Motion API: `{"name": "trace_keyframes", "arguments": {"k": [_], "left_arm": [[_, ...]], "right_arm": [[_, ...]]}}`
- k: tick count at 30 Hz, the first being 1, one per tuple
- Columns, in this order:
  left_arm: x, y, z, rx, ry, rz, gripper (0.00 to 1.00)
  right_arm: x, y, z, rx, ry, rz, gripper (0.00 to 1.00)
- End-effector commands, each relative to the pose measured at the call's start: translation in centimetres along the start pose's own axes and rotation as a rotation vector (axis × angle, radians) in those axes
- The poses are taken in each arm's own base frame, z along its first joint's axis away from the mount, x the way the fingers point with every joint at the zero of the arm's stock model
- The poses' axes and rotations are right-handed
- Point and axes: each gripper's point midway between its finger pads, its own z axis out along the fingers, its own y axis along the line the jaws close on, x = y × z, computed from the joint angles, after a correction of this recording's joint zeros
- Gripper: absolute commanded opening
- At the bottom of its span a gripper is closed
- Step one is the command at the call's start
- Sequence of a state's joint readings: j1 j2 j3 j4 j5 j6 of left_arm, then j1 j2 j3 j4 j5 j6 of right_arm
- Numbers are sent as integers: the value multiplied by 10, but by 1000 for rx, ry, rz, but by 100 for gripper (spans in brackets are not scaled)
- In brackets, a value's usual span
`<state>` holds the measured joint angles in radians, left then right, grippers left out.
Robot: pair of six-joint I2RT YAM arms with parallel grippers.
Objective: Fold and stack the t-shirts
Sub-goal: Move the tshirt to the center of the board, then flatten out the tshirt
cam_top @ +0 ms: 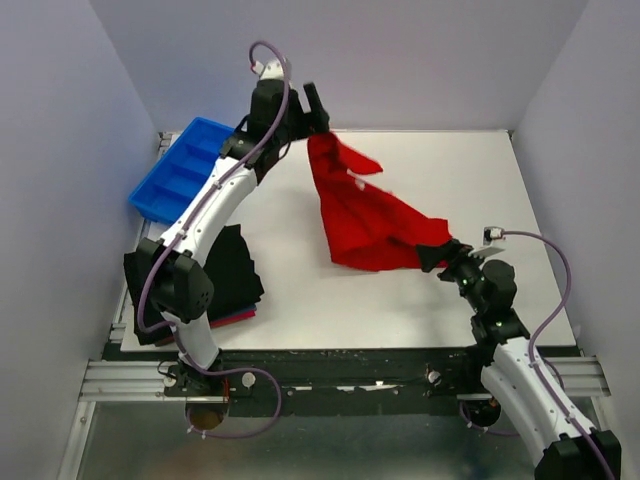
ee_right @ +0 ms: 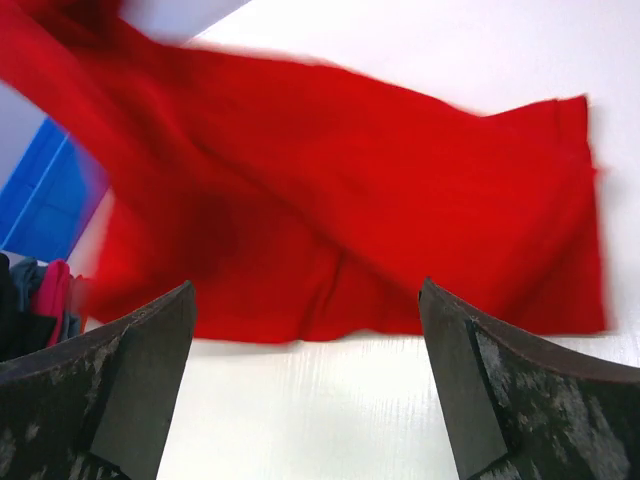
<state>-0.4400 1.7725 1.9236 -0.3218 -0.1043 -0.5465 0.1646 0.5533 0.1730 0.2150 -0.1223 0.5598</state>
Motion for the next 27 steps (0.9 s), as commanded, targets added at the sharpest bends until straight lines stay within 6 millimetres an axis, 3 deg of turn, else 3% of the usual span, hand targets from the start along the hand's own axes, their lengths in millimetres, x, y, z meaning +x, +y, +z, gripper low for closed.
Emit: {"name": "trace_keyframes", "arguments": {"k": [1,5,9,19,20,22,25,27], "left_arm": [[88,45,-15,-93,234,37,99],[118,96,-24,-273,250,102,99],[127,149,-20,-492,302,189,99],[173,263,32,-607,550,-14,94],[171,266,40,-588,556,-45,93],[190,281,52,-559,624,-100,89],[180,299,67,-584,618,-105,90],[170,322,70,-630,591,-127,90]], "right_arm": [[-2,2,3,9,23,-13,100],[4,2,8,9,66,-5,99],[13,1,14,12,123,3,97],[17,-2,18,33,155,15,95],[16,-2,18,34,149,14,95],[15,-2,18,34,142,14,95],[14,-2,17,37,140,13,95],[16,-3,18,37,146,12,96]]}}
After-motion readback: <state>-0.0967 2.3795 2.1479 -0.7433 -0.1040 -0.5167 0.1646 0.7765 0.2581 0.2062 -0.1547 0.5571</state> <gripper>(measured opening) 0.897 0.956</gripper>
